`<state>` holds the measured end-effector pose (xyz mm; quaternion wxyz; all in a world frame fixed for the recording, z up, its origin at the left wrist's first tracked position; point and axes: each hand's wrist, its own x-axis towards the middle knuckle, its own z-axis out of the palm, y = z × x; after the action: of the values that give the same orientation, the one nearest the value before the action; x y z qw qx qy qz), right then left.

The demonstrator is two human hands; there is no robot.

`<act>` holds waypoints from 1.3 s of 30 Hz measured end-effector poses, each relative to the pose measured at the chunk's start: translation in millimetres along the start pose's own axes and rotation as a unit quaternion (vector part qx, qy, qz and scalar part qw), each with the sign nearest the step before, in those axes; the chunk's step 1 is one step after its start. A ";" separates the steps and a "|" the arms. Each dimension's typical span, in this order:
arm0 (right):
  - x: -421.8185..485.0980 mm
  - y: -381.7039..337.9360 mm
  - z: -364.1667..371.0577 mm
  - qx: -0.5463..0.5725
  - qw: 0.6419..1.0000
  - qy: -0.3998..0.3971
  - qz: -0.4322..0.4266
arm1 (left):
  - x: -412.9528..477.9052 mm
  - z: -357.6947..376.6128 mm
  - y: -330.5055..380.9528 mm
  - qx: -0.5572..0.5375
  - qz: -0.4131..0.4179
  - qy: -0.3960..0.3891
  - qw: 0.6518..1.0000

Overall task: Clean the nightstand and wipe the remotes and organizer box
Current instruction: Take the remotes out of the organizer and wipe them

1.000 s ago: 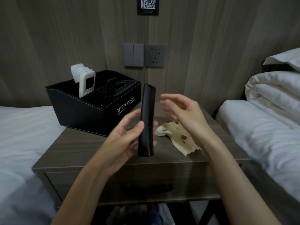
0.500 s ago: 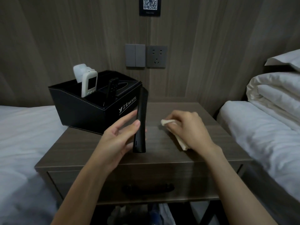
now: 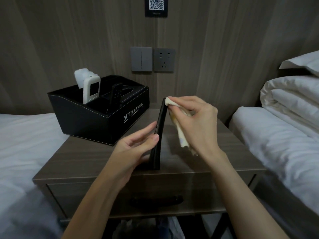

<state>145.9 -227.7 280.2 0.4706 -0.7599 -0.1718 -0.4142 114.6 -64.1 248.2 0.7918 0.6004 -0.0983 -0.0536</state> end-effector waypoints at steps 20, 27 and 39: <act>-25.8 -11.4 17.4 0.070 0.981 -0.175 -0.039 | 3.9 -11.4 5.3 -0.136 0.043 0.074 0.987; -29.0 -8.5 7.4 0.001 0.959 -0.267 -0.097 | 7.5 -15.6 0.8 -0.130 0.056 0.121 0.983; -16.6 -9.6 -20.3 0.053 0.961 -0.271 0.012 | 11.1 -4.7 -2.7 -0.136 0.049 0.099 0.984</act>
<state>120.2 -238.3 276.9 0.4508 -0.8198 -0.3052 -0.1775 126.6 -62.8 245.4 0.8739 0.4834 -0.0404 0.0322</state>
